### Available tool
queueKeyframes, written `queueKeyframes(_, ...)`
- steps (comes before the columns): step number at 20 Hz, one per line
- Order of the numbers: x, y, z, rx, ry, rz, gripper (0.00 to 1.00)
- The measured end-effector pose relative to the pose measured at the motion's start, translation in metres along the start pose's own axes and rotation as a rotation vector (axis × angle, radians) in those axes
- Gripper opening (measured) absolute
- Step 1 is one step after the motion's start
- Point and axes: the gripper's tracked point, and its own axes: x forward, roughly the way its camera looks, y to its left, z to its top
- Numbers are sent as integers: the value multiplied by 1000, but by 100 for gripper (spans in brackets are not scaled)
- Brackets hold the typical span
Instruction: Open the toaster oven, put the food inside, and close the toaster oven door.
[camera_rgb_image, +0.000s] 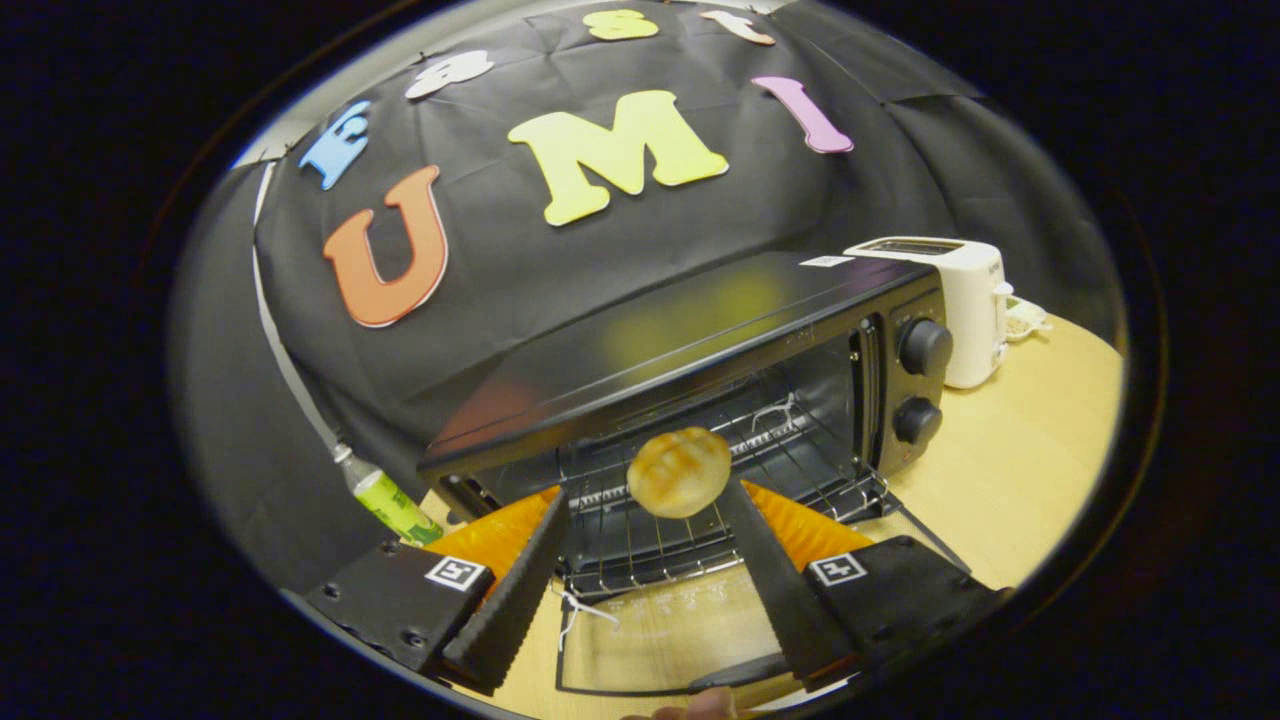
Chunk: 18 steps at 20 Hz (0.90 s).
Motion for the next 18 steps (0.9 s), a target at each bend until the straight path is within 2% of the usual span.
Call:
queueKeyframes(8, -86, 6, -26, -62, 95, 103, 100)
queueKeyframes(11, -116, 0, -33, -145, 129, 131, 100)
queueKeyframes(18, -128, -43, -79, -265, 228, 102, 100)
